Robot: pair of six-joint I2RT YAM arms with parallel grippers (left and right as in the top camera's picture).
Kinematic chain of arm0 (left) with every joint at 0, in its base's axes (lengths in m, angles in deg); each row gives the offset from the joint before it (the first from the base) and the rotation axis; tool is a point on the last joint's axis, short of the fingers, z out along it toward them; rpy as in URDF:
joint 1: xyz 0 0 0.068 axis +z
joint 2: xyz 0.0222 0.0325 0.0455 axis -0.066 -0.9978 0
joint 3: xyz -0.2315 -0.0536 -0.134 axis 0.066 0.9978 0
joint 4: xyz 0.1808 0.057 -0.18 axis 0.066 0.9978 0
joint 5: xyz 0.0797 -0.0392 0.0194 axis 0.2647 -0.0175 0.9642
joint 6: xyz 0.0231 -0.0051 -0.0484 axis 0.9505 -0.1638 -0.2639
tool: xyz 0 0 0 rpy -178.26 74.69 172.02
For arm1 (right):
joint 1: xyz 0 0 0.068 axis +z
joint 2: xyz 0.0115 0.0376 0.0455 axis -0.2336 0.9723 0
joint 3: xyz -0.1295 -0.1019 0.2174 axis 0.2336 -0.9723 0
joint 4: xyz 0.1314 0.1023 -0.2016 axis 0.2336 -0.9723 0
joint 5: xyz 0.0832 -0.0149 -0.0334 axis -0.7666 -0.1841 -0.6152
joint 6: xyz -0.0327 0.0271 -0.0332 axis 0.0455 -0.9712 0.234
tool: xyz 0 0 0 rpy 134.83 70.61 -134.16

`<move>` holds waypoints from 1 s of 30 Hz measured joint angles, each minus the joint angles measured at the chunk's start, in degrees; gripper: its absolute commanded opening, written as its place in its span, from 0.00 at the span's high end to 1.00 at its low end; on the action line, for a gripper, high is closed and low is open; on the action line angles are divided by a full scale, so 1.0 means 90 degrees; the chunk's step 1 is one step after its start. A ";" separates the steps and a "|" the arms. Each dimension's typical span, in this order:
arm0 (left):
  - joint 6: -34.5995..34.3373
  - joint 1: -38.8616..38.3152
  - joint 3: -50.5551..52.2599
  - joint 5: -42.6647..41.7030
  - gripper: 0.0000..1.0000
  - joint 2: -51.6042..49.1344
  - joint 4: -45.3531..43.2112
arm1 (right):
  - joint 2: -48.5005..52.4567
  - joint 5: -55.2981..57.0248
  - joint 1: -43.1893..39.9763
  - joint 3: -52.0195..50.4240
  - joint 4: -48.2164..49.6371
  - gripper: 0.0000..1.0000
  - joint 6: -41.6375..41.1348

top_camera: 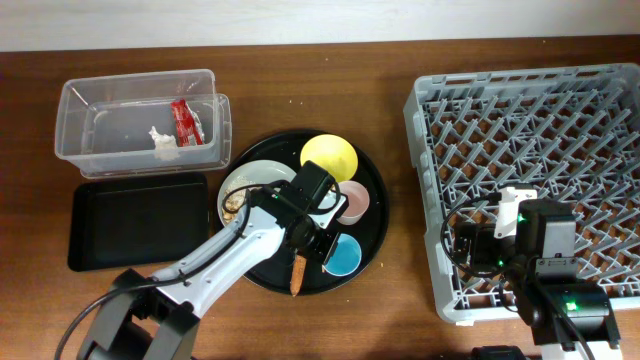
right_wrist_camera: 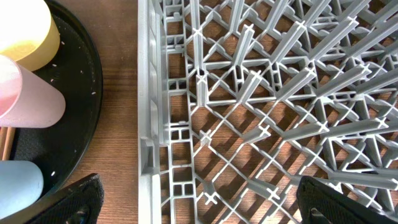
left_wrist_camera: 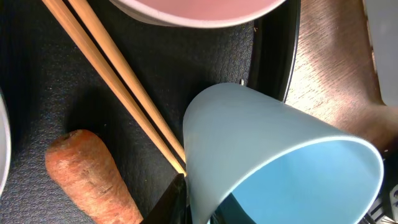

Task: Sort waste into correct bins and load items into the dishwasher rack
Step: 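Grasp the blue cup with the left gripper and lift it toward the right gripper, then take the blue cup with the right gripper and place it in the rack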

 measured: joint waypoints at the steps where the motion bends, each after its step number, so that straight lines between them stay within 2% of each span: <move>1: -0.0005 0.0000 0.0000 0.0024 1.00 0.0000 0.0000 | 0.0000 0.0002 -0.0002 0.0000 -0.0002 0.02 -0.0005; 3: -0.0002 0.0000 -0.0005 0.0046 1.00 0.0002 0.0097 | 0.0000 0.0000 0.0000 0.0000 -0.0005 0.02 0.0000; 6: 0.0002 0.0121 -0.0464 0.0041 1.00 0.0391 0.1088 | 0.0000 0.0002 -0.0002 0.0000 0.0073 0.02 -0.0002; 8: 0.0027 0.0617 -0.0996 -0.0019 1.00 0.1076 0.1338 | 0.0002 -0.0029 0.0000 -0.0002 0.0459 0.01 -0.0002; 10: 0.0172 0.1326 -0.1236 -0.0576 1.00 0.1613 0.0916 | 0.0068 -0.0670 -0.0012 0.0002 0.1039 0.02 0.0000; 13: 0.0384 0.2176 -0.1241 -0.2378 1.00 0.1256 -0.0221 | 0.0576 -0.2450 -0.0019 0.0000 0.1868 0.02 0.0000; 15: 0.0517 0.2307 -0.1241 -0.3798 1.00 0.0699 -0.0724 | 0.0991 -0.3830 -0.0017 0.0000 0.2611 0.02 0.0012; 17: 0.0563 0.2312 -0.1236 -0.4651 1.00 0.0449 -0.1018 | 0.1299 -0.4843 -0.0019 -0.0005 0.3167 0.02 0.0097; 18: 0.0573 0.2312 -0.1231 -0.5557 1.00 0.0321 -0.1294 | 0.1491 -0.5421 -0.0017 0.0000 0.3313 0.02 0.0187; 21: 0.0573 0.2341 -0.1234 -0.6297 1.00 0.0311 -0.1372 | 0.1933 -0.6887 -0.0017 0.0000 0.4107 0.02 0.0248; 25: 0.0573 0.2203 -0.1231 -0.6555 1.00 0.0308 -0.1387 | 0.2225 -0.8410 -0.0017 0.0000 0.4993 0.01 0.0272; 30: 0.0512 0.2142 -0.1231 -0.6579 1.00 0.0304 -0.1503 | 0.2227 -0.9131 -0.0017 0.0000 0.5299 0.01 0.0291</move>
